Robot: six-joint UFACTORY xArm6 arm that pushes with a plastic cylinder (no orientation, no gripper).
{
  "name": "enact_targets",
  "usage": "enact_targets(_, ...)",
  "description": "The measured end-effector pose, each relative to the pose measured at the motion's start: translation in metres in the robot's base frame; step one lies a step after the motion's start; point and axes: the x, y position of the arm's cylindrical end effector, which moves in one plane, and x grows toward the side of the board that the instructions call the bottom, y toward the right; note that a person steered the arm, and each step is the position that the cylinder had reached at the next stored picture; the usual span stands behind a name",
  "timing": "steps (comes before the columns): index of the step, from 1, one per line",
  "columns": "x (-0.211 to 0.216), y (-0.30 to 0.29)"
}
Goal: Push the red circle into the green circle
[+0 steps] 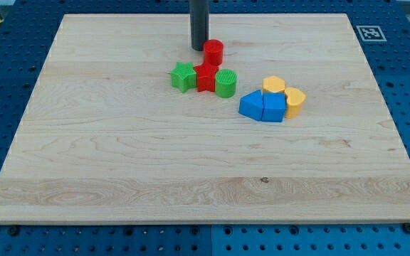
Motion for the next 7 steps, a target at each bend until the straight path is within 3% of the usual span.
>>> enact_targets(3,0.007,0.001)
enact_targets(5,-0.019,0.004)
enact_targets(7,0.005,0.006)
